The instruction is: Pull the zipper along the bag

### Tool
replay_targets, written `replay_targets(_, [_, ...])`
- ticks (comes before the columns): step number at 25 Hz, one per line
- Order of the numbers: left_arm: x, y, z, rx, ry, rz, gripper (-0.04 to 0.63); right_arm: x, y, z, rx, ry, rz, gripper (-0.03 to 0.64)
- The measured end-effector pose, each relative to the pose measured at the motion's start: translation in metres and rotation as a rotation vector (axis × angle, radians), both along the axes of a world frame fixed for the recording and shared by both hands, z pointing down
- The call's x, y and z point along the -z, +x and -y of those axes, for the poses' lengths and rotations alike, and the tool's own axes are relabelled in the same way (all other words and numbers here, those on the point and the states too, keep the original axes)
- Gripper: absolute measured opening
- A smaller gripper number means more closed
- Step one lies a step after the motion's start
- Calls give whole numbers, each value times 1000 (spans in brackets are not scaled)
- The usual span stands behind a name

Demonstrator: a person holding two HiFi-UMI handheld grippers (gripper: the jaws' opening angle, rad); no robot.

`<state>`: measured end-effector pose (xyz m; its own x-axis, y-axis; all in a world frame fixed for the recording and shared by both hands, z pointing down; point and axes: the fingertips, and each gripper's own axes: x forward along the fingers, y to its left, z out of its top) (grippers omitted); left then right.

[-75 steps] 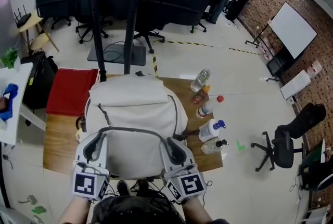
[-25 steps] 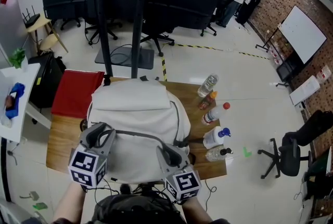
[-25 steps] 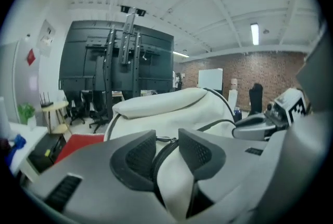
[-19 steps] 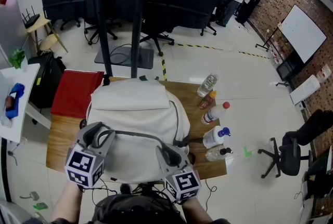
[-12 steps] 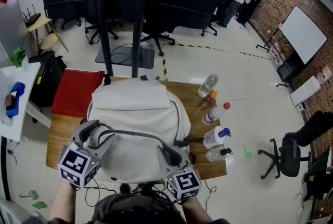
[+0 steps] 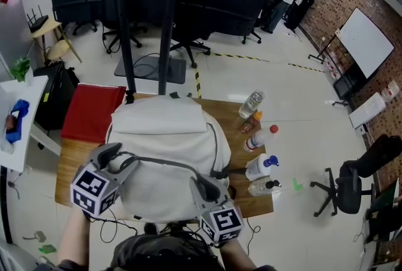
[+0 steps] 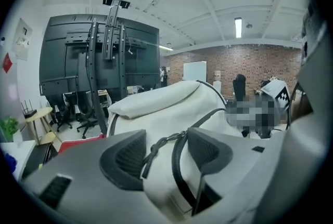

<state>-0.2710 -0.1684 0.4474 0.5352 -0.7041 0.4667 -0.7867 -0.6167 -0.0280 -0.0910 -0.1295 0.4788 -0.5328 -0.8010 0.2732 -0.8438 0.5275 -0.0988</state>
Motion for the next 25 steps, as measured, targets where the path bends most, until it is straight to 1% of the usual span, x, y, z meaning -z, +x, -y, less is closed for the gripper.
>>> replay_targets(2, [0, 1, -2, -14, -7, 10, 280, 2, -2, 1, 0, 4, 5, 77])
replay_targets(6, [3, 3, -5, -47, 10, 46, 235, 3, -2, 3, -3, 0, 2, 77])
replay_targets(10, [-1, 3, -14, -82, 4, 103, 184, 6, -5, 5, -2, 4, 11, 77])
replay_targets(12, [-2, 2, -16, -89, -1, 112, 170, 6, -6, 5, -5, 3, 12, 77])
replay_targets(14, [-2, 0, -17, -86, -16, 91, 155, 6, -4, 5, -8, 8, 12, 77])
replay_targets(18, [2, -1, -20, -74, -67, 22, 98, 6, -3, 6, -8, 16, 8, 77])
replay_targets(25, [9, -1, -27, -73, -91, -17, 86, 6, -3, 4, -10, 8, 19, 77])
